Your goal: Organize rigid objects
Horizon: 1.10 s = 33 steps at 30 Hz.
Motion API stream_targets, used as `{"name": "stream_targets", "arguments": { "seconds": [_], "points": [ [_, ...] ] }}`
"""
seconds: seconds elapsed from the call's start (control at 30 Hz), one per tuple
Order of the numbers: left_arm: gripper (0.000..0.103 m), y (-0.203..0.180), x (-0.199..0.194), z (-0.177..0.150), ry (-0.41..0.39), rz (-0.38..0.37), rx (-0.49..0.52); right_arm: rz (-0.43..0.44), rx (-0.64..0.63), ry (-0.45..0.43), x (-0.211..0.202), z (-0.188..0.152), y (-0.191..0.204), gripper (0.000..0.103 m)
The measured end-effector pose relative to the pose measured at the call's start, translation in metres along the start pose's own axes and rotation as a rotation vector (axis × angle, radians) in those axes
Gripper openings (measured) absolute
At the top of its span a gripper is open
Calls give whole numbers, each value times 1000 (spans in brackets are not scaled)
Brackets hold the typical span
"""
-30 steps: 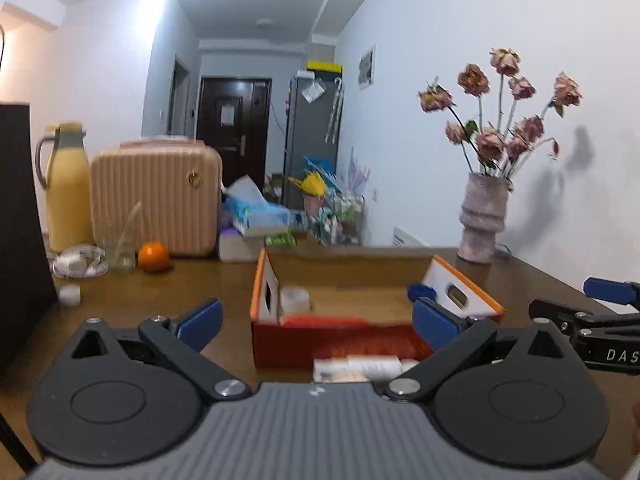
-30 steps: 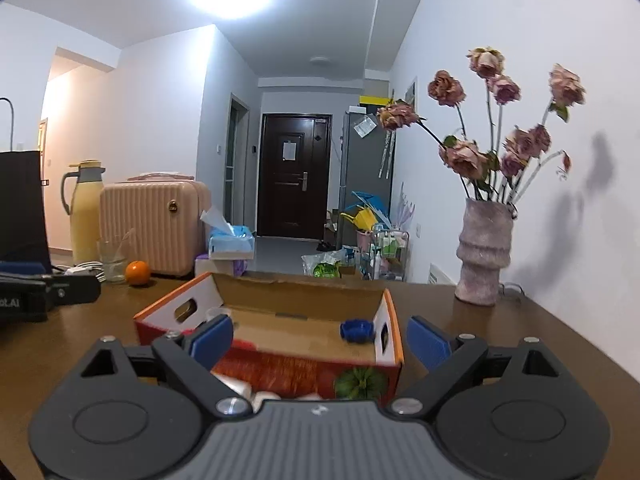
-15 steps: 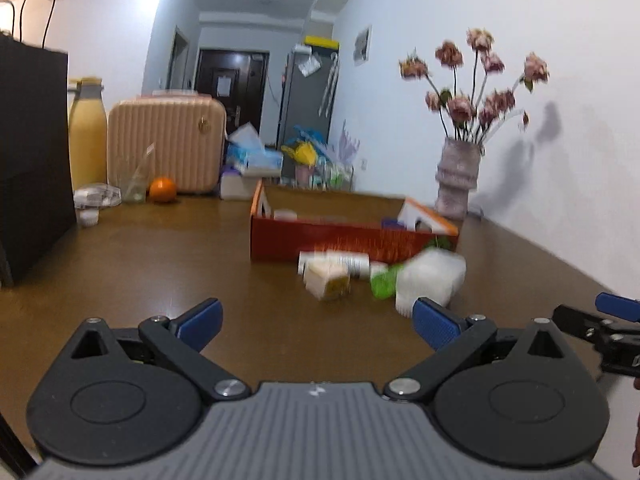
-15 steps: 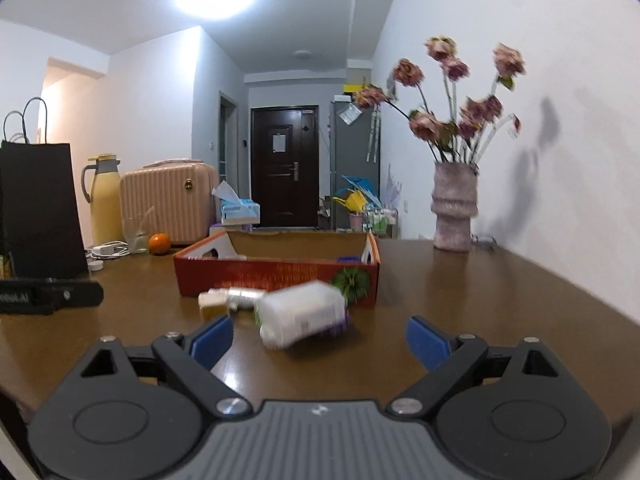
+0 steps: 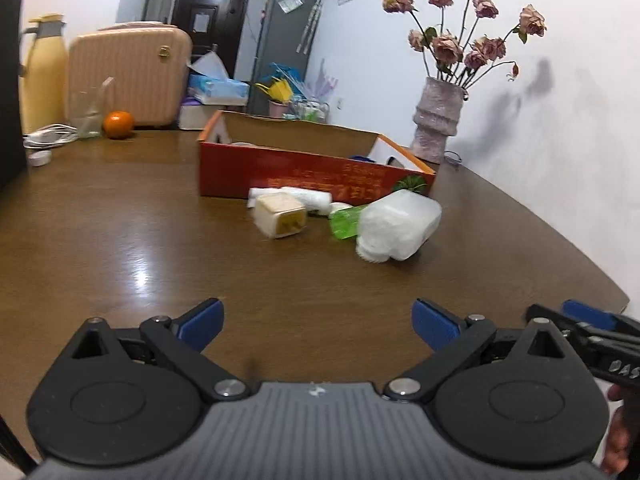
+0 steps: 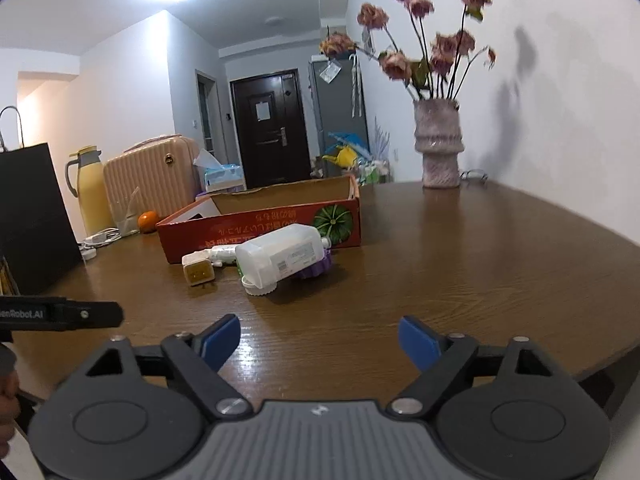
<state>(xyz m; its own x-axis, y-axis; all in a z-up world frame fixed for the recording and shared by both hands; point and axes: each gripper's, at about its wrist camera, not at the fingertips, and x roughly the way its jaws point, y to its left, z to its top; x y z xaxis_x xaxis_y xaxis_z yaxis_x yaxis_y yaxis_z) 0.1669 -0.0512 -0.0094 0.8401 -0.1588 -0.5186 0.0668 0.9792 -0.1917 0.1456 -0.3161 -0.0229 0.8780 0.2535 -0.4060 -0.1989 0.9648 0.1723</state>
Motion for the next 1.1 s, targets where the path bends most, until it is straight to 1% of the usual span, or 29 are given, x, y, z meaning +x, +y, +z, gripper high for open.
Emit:
{"name": "stream_targets", "arguments": {
  "seconds": [0.07, 0.13, 0.2, 0.23, 0.27, 0.33, 0.4, 0.53, 0.6, 0.67, 0.7, 0.73, 0.77, 0.83, 0.87, 0.9, 0.97, 1.03, 1.1],
  "points": [
    [97, -7, 14, 8, 17, -23, -17, 2, -5, 8, 15, 7, -5, 79],
    [93, -14, 32, 17, 44, -46, -43, 0, -2, 13, 31, 15, -13, 76],
    [85, -19, 48, 26, 69, -65, -59, 3, 18, 24, 49, 24, -23, 70],
    [83, -22, 57, 30, 79, -69, -70, 9, 31, 30, 56, 28, -28, 65],
    [80, -24, 64, 34, 89, -75, -82, 20, 48, 33, 64, 33, -33, 64],
    [75, -26, 79, 44, 106, -94, -115, 50, 82, 46, 81, 42, -41, 62],
    [73, -25, 92, 53, 113, -115, -157, 82, 103, 45, 99, 53, -46, 62],
    [67, -25, 114, 67, 115, -128, -210, 131, 116, 45, 134, 69, -47, 62],
    [62, -24, 125, 70, 129, -135, -231, 147, 131, 52, 152, 74, -47, 59],
    [58, -23, 133, 72, 145, -144, -252, 179, 158, 65, 168, 78, -47, 47],
    [58, -22, 138, 72, 152, -157, -264, 205, 180, 71, 175, 79, -48, 45],
    [58, -22, 140, 72, 157, -167, -271, 236, 200, 79, 181, 79, -49, 41],
    [58, -21, 143, 72, 161, -180, -280, 271, 227, 89, 186, 78, -50, 39],
    [57, -19, 146, 72, 167, -201, -299, 331, 278, 113, 195, 76, -54, 38],
    [55, -19, 147, 72, 170, -205, -309, 351, 293, 124, 197, 75, -54, 38],
    [51, -18, 146, 72, 169, -211, -316, 362, 300, 132, 197, 74, -53, 38],
    [49, -19, 141, 72, 158, -201, -307, 376, 312, 150, 196, 74, -51, 36],
    [46, -20, 133, 72, 145, -195, -287, 369, 310, 162, 189, 73, -46, 34],
    [41, -22, 122, 70, 134, -201, -260, 346, 292, 151, 177, 71, -39, 32]
  ]
}}
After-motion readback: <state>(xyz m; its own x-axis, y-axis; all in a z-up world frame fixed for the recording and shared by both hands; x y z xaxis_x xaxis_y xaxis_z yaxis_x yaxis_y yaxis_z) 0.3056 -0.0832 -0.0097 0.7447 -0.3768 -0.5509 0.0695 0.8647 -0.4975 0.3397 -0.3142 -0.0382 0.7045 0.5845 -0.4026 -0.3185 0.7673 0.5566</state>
